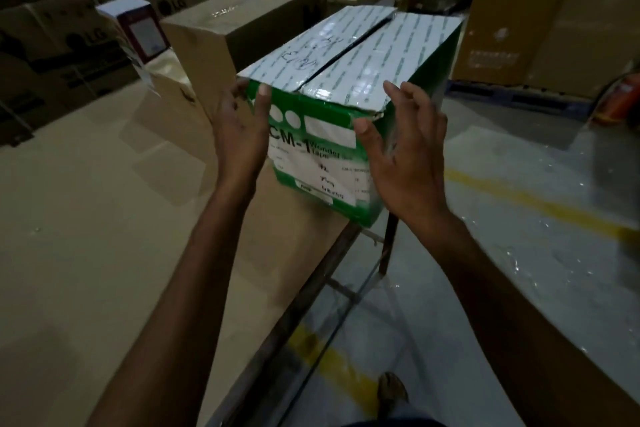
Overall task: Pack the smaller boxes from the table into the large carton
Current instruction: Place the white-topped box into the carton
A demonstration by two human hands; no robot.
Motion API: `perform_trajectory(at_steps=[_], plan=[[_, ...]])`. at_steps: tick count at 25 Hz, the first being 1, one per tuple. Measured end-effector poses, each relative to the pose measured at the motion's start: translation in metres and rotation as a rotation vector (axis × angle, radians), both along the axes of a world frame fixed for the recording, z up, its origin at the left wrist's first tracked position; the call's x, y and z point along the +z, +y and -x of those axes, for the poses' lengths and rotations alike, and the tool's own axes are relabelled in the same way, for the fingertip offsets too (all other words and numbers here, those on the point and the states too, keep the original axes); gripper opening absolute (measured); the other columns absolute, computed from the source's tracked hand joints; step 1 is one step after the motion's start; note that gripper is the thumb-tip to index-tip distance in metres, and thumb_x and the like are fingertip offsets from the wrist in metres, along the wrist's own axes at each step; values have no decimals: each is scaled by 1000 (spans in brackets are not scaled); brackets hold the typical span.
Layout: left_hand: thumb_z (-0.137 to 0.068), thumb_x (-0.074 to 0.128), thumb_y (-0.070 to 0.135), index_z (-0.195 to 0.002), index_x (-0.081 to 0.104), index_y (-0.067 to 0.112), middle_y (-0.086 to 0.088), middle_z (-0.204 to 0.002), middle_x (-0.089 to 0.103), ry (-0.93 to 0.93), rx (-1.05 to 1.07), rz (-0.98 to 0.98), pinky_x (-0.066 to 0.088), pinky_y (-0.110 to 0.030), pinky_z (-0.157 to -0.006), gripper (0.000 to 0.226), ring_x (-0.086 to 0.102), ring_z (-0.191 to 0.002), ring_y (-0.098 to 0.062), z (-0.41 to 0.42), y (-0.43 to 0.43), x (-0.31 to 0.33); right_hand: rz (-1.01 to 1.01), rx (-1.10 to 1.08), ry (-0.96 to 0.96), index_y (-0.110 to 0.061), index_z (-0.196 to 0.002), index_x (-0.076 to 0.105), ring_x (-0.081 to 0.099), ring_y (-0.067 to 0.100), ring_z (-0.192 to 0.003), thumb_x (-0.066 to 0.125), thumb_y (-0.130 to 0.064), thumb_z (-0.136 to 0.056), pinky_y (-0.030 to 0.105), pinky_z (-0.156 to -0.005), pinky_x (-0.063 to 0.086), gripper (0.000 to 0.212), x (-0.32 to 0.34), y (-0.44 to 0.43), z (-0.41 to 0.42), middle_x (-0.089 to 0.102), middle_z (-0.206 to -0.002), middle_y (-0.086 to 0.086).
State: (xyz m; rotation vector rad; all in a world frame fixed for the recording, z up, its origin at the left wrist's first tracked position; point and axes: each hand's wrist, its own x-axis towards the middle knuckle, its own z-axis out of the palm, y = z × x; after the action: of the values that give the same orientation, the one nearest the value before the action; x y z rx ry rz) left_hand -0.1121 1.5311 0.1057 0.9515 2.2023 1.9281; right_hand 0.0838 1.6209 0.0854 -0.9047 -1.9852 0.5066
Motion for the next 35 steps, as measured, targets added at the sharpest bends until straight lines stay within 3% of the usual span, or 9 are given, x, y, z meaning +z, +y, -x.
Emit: perform_trajectory(at_steps=[3,6,8,11,14,18,23,31,35], plan=[[-87,55,72,-146,44,34,-1,-152,41,-77,-3,107,54,-43,-99,71,49,-128,-16,47,58,6,239,24,88,-29,-142,53,25,21,-146,42,-65,-99,44,-117,31,57,4,41,29,26,-162,1],[-77,65,74,-155,35,27,-3,-156,40,-113,39,224,50,-43,-104,96,50,-130,-21,87,92,5,384,31,151,-34,-127,55,21,22,-150,58,-51,-96,31,-108,25,36,6,58,44,17,-166,1],[-69,75,74,-151,42,20,-4,-148,52,-162,10,246,53,-40,-99,103,58,-125,-21,98,96,3,420,37,184,-38,-122,52,24,24,-150,61,-43,-94,30,-104,29,30,1,60,43,19,-166,1],[-64,81,73,-119,65,15,-2,-115,73,-111,-26,241,60,-41,-87,81,71,-104,-19,96,96,7,494,43,405,-45,-115,46,55,24,-127,60,-39,-85,44,-92,55,34,-6,62,25,47,-146,3],[-78,77,60,-114,55,14,-3,-108,69,-127,-120,259,55,-30,-71,63,70,-96,-20,69,92,26,728,81,588,-42,-125,41,71,7,-92,66,-26,-89,44,-82,59,47,-2,63,-2,63,-116,-12],[-81,77,57,-119,51,21,6,-107,65,-102,-198,280,57,-29,-72,58,68,-91,-10,19,51,34,802,101,557,-36,-134,40,73,17,-103,75,-15,-90,45,-90,60,60,9,45,-41,67,-116,-14],[-79,73,63,-117,72,29,8,-100,78,-92,-196,221,61,-48,-85,51,76,-91,-15,-24,-38,31,830,136,530,-29,-135,49,76,8,-81,74,-9,-90,23,-61,59,56,29,-8,-91,65,-112,-12],[-77,67,63,-100,78,34,10,-86,78,-33,-64,210,58,-41,-73,39,75,-83,-18,-94,-169,59,849,267,309,-32,-130,56,77,13,-87,76,-25,-87,26,-61,58,48,66,-76,-151,67,-125,-3],[-77,64,67,-97,77,37,12,-84,77,0,86,234,60,-53,-82,38,74,-81,-15,-144,-245,68,829,409,200,-30,-132,56,77,12,-85,75,-31,-88,33,-72,61,48,75,-115,-173,69,-120,-3]])
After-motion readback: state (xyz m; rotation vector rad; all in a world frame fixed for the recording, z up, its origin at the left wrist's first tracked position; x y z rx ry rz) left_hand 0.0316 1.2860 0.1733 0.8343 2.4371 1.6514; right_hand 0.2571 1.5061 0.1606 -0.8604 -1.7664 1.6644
